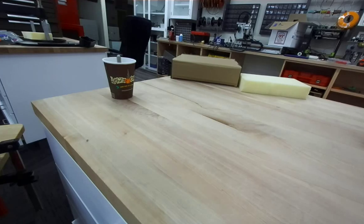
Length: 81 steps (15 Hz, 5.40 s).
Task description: Remove the marker from the cup and put it on the table
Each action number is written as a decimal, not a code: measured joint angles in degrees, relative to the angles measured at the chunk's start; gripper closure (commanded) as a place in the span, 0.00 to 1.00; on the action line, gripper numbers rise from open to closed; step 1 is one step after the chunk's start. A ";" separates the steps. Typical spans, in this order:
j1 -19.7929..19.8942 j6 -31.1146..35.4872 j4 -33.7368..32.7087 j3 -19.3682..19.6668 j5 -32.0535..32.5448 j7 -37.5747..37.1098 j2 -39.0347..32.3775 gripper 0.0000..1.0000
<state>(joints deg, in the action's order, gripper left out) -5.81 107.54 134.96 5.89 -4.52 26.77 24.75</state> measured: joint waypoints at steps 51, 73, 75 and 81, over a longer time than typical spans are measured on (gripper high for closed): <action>-2.37 -0.95 -5.49 -10.85 -0.39 10.19 -18.19 0.97; -2.56 -3.42 -9.76 -11.83 4.49 12.62 -15.95 0.97; -2.55 -3.52 -9.77 -11.81 5.09 12.83 -14.70 0.97; -2.55 -3.74 -9.77 -11.40 6.38 14.70 -10.55 0.97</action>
<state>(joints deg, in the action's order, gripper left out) -8.36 103.80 125.19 -5.50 1.85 41.47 14.21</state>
